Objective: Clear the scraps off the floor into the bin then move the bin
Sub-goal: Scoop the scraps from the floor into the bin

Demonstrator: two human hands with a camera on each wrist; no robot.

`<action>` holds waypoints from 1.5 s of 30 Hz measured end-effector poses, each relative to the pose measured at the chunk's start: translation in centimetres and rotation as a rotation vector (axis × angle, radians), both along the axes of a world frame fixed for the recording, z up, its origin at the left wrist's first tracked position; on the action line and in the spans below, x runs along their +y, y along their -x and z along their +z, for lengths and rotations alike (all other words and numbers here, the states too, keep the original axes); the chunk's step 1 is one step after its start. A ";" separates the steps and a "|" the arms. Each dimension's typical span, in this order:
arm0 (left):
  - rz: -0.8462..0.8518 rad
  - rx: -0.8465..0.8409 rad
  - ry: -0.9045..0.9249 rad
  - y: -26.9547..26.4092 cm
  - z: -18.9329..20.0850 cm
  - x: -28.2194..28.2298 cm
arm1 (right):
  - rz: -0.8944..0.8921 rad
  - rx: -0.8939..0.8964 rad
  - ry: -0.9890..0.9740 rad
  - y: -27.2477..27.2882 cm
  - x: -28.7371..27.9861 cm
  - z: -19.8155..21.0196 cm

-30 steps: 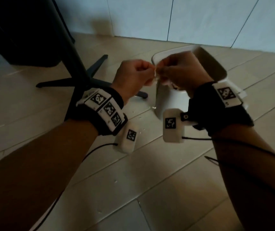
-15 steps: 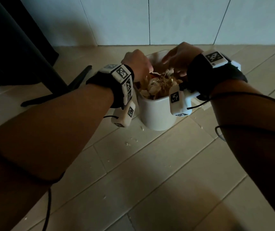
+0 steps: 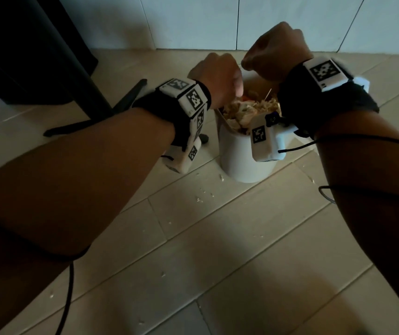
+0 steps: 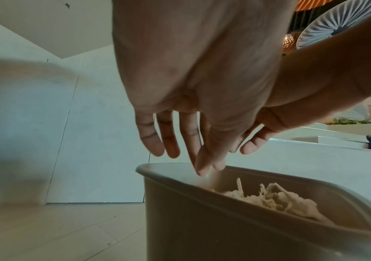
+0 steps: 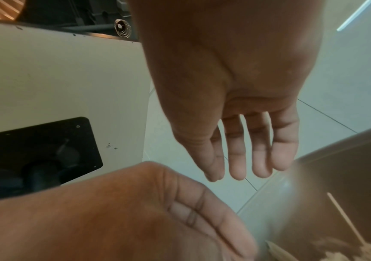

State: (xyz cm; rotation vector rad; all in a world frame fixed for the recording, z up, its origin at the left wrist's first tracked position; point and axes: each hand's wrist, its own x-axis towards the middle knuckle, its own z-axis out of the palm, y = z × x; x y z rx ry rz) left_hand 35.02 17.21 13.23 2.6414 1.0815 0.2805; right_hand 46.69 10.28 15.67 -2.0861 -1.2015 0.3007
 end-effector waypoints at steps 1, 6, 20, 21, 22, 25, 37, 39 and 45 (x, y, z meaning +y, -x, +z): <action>-0.020 0.021 0.017 -0.1 -0.2 0.2 | -0.011 -0.005 -0.008 0.0 0.1 -0.2; -0.057 -0.073 0.085 1.2 -0.6 1.0 | -0.026 -0.009 -0.109 0.8 0.3 -0.8; 0.448 -0.364 0.419 17.1 -12.8 5.6 | 0.470 0.085 0.228 14.0 0.5 -9.8; 0.506 -0.309 0.428 18.4 -14.6 5.8 | 0.475 0.109 0.307 14.3 0.6 -11.6; 0.545 -0.242 0.422 19.5 -16.0 5.8 | 0.467 0.125 0.380 14.4 0.6 -13.3; 0.662 -0.082 0.418 21.7 -19.2 5.7 | 0.412 0.120 0.576 14.1 0.0 -18.1; 0.806 0.038 0.348 24.2 -24.1 12.0 | 0.280 -0.026 0.674 13.2 -2.5 -25.5; 0.782 0.096 0.330 24.3 -24.1 13.1 | 0.285 -0.027 0.665 13.0 -2.7 -25.9; 0.773 0.243 0.250 24.2 -24.8 15.5 | 0.216 -0.085 0.511 12.2 -3.0 -26.6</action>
